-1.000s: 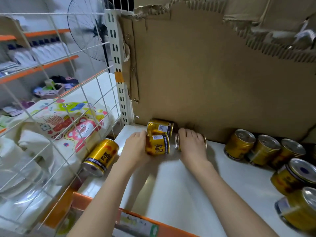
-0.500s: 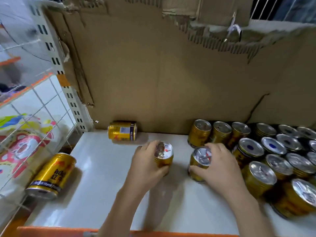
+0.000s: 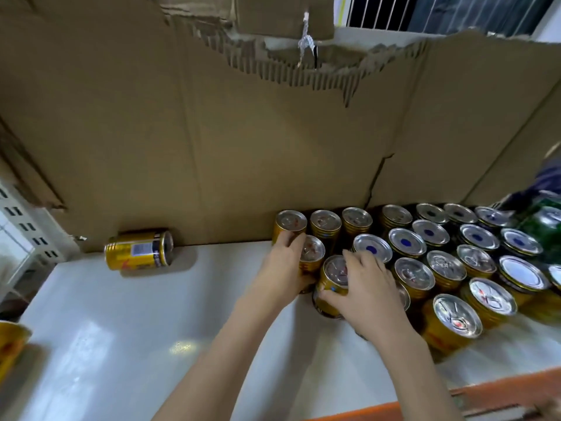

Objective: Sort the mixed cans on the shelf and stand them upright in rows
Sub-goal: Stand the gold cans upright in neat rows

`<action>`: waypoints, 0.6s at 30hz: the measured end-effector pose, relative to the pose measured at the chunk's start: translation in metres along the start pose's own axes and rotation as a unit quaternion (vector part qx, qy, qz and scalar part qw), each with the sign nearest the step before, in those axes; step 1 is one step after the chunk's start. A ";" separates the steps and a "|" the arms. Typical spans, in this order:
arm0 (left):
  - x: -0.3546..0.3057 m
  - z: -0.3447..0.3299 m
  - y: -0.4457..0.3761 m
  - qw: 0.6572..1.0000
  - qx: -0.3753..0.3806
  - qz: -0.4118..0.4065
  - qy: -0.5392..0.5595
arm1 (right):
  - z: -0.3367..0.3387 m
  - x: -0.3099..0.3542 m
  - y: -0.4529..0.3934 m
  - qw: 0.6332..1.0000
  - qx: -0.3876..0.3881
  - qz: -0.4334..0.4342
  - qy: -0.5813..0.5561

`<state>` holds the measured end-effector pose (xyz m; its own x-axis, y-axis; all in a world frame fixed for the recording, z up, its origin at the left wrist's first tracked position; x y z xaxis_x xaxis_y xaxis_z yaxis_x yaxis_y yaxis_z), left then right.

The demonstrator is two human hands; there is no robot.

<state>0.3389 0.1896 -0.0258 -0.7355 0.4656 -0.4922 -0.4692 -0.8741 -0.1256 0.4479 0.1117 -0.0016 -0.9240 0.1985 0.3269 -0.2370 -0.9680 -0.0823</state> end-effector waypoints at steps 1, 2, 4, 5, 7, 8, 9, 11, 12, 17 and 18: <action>-0.002 -0.001 0.000 1.000 -0.008 0.000 0.000 | 0.000 -0.001 0.000 1.000 -0.010 0.001 -0.002; -0.003 -0.001 0.001 1.000 -0.024 -0.004 -0.001 | 0.001 -0.001 -0.001 1.000 -0.018 0.006 -0.002; -0.003 0.000 0.004 0.999 -0.050 -0.010 0.000 | 0.000 0.001 -0.003 1.000 -0.015 0.021 0.003; -0.001 0.000 0.005 0.999 -0.053 -0.010 0.003 | -0.001 0.002 -0.004 1.000 -0.007 0.028 0.004; 0.003 0.000 0.006 0.999 -0.037 -0.009 0.000 | -0.002 0.004 -0.006 0.999 0.009 0.037 0.002; 0.005 0.000 0.007 1.000 -0.027 -0.013 -0.001 | -0.002 0.006 -0.007 0.999 0.014 0.041 -0.003; 0.008 0.001 0.010 1.000 -0.020 -0.015 0.003 | 0.000 0.009 -0.007 0.999 0.014 0.047 -0.010; 0.019 0.006 0.019 1.000 -0.013 -0.002 0.013 | 0.003 0.019 -0.010 0.997 0.003 0.070 -0.028; 0.028 0.010 0.026 1.000 -0.019 0.010 0.007 | 0.005 0.027 -0.012 0.996 -0.006 0.084 -0.036; 0.095 0.036 0.078 0.990 -0.074 0.115 -0.034 | -0.018 0.079 -0.023 0.987 0.000 0.144 -0.064; 0.108 0.043 0.093 0.986 -0.090 0.141 -0.029 | -0.028 0.091 -0.024 0.986 0.011 0.155 -0.066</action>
<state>0.1947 0.1649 -0.0534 -0.8534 0.2041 -0.4796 -0.1526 -0.9777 -0.1444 0.3614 0.1570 0.0034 -0.9032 -0.1284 0.4096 0.0587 -0.9822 -0.1785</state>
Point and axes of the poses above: each hand's wrist, its own y-axis away from the middle knuckle, its own z-axis out of the back of the hand, x = y × z, the point moved 6 cm from there along -y, towards the middle knuckle, and after that the axes turned 7 degrees about -y, right-handed, at the moved point
